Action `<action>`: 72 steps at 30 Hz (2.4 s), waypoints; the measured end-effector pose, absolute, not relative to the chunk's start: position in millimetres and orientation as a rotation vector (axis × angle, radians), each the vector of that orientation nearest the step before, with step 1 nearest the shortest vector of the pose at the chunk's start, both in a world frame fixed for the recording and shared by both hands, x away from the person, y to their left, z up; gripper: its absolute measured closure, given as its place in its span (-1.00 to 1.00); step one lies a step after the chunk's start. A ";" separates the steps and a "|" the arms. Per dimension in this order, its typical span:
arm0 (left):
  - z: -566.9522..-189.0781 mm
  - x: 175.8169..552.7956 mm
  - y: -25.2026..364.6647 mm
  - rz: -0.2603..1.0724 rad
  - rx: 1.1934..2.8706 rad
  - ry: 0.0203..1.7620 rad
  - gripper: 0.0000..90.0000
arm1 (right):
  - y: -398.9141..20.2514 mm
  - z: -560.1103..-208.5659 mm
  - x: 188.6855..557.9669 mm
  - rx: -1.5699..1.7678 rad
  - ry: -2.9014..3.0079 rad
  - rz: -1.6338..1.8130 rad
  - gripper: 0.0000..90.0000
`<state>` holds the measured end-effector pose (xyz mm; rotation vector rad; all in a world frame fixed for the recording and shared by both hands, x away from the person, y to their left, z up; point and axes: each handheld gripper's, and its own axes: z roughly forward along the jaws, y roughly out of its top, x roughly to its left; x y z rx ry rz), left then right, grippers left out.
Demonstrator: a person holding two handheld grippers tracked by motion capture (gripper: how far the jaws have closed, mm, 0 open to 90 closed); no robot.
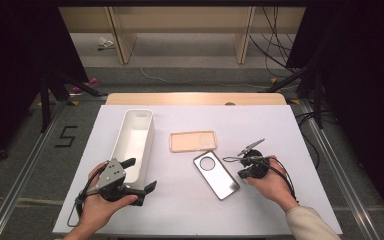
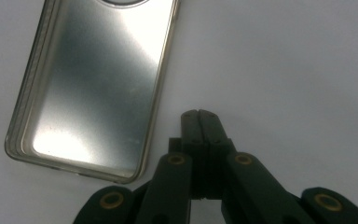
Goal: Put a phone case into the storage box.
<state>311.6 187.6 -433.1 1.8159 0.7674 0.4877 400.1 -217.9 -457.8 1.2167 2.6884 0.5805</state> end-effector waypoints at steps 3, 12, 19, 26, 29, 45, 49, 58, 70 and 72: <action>-432.9 311.3 187.2 0.487 1.816 0.767 -0.99 | -215.2 -460.9 398.8 1.202 2.711 0.556 1.00; -433.2 311.1 187.0 0.487 1.820 0.766 -0.99 | -205.8 -459.6 390.6 1.140 2.760 0.516 1.00; -433.4 311.0 186.9 0.485 1.818 0.766 -0.99 | -194.5 -458.8 380.1 1.078 2.805 0.490 1.00; -433.5 310.9 186.6 0.484 1.820 0.765 -0.99 | -183.8 -458.8 372.2 1.026 2.840 0.480 1.00; -433.5 310.9 186.5 0.484 1.819 0.764 -0.99 | -182.4 -458.9 371.5 1.016 2.844 0.480 1.00; -433.5 310.9 186.5 0.481 1.819 0.762 -0.99 | -176.9 -458.9 368.1 0.996 2.860 0.473 1.00; -433.3 310.8 186.5 0.481 1.818 0.758 -0.99 | -177.5 -457.8 368.4 0.964 2.857 0.475 0.93; -433.8 310.7 185.8 0.478 1.822 0.761 -0.98 | -172.3 -437.9 362.3 0.505 2.780 0.456 -0.10; -433.7 310.6 185.5 0.477 1.821 0.756 -0.97 | -130.9 -445.0 350.7 0.202 2.869 0.256 -0.25; -433.9 310.5 185.3 0.475 1.822 0.756 -0.97 | -125.6 -445.5 350.7 0.180 2.867 0.240 -0.23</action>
